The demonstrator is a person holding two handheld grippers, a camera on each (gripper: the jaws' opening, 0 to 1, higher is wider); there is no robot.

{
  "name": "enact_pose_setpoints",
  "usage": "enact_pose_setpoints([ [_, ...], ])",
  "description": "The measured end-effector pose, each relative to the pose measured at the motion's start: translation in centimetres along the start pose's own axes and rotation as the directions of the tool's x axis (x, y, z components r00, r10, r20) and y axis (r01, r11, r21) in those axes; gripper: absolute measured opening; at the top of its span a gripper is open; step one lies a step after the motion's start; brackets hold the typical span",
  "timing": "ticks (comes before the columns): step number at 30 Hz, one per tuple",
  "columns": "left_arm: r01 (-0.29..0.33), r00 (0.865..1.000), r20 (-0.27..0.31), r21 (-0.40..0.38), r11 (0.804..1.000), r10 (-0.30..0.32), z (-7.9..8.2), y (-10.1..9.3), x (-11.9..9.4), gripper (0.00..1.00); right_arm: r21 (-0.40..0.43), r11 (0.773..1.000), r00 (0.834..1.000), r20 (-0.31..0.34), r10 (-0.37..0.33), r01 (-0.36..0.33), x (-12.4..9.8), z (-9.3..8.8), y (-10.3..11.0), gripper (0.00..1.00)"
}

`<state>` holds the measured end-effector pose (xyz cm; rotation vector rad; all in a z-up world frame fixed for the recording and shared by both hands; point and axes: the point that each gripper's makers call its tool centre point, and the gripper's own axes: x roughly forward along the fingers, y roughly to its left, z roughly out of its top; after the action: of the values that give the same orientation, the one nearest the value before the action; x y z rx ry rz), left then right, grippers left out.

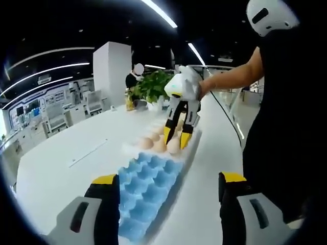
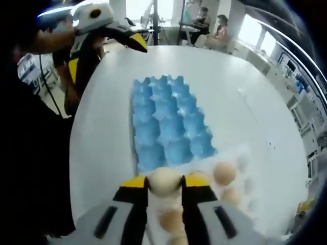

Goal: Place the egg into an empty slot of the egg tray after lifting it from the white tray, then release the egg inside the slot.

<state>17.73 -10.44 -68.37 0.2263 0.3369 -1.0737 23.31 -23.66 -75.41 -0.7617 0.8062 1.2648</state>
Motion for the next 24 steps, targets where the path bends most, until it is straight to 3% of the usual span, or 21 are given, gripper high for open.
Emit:
enact_pose_setpoints([
  [24, 0.037, 0.999, -0.003, 0.015, 0.999, -0.036, -1.5, 1.1, -1.5, 0.77, -0.045, 0.998, 0.997, 0.054, 0.047, -0.045, 3.3, 6.9, 2.2, 0.25],
])
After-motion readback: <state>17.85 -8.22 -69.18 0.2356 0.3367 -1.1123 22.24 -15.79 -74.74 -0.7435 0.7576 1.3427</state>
